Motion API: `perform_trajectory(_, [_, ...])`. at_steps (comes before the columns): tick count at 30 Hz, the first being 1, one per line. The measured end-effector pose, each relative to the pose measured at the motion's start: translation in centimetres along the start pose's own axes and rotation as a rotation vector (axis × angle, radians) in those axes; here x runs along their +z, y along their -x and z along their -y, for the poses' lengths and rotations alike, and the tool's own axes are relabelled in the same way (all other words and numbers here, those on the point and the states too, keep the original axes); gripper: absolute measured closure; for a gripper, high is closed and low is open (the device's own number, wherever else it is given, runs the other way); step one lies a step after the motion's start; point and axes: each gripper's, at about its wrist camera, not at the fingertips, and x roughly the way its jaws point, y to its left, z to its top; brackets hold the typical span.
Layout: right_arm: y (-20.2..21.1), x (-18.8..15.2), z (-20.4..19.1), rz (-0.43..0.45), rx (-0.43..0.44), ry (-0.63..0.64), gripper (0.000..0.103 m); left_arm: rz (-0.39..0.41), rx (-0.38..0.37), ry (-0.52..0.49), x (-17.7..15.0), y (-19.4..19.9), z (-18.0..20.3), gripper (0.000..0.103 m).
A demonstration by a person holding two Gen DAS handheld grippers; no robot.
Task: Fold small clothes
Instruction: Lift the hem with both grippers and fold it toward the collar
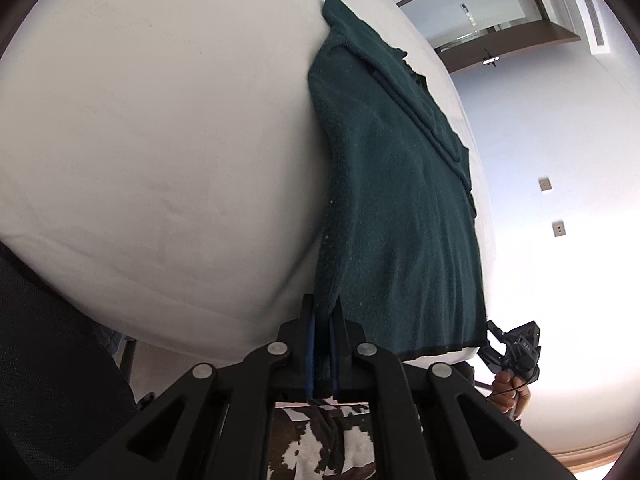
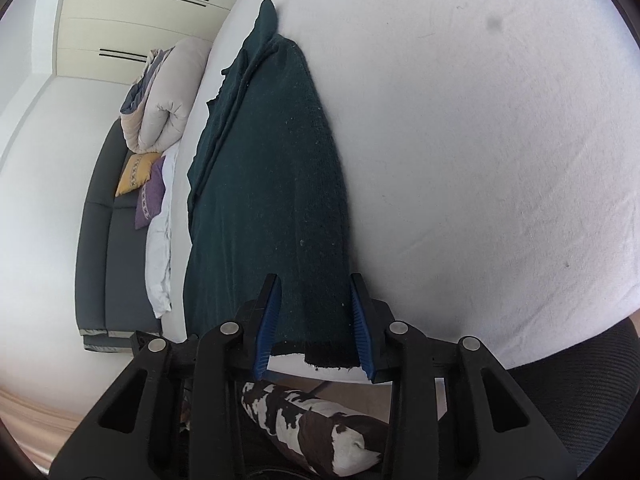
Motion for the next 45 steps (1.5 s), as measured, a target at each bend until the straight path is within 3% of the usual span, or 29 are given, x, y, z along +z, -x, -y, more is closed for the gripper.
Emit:
perform_trajectory(3, [0.2, 0.0, 1.3, 0.007, 0.077, -0.073, 0.070, 0.039, -0.071, 0.032, 0.3, 1.6, -0.5, 0.098])
perform_trajectory(6, [0.1, -0.1, 2.4, 0.018, 0.126, -0.129, 0.071, 0.063, -0.095, 0.059, 0.4, 2.1, -1.0, 0.098])
perform_trajectory(8, [0.2, -0.2, 2.2, 0.029, 0.116, -0.115, 0.073, 0.063, -0.094, 0.067, 0.2, 2.0, -1.2, 0.098])
perform_trajectory(10, [0.2, -0.4, 1.6, 0.036, 0.076, -0.078, 0.089, 0.060, -0.095, 0.070, -0.1, 1.9, -1.3, 0.098])
perform_trajectory(12, [0.3, -0.5, 1.1, 0.046, 0.050, -0.057, 0.095, 0.058, -0.095, 0.075, -0.3, 1.7, -1.2, 0.098])
perform_trajectory(19, [1.2, 0.2, -1.7, 0.056, 0.019, 0.016, 0.096, 0.062, -0.161, 0.082, 0.1, 2.4, -0.6, 0.098])
perform_trajectory(23, [1.2, 1.8, -4.9, 0.062, 0.061, 0.043, 0.096, 0.089, -0.236, 0.078, 1.9, 3.4, 0.9, 0.098])
perform_trajectory(28, [0.6, 7.0, -9.6, 0.127, 0.110, 0.038, 0.096, 0.157, -0.292, 0.068, 6.7, 4.3, 2.9, 0.098])
perform_trajectory(36, [-4.0, 18.5, -17.3, 0.215, 0.083, 0.074, 0.096, 0.238, -0.327, 0.071, 17.0, 2.6, 6.3, 0.098])
perform_trajectory(45, [-11.3, 31.2, -19.3, 0.266, 0.021, 0.020, 0.096, 0.255, -0.280, 0.122, 29.0, -3.3, 6.8, 0.098])
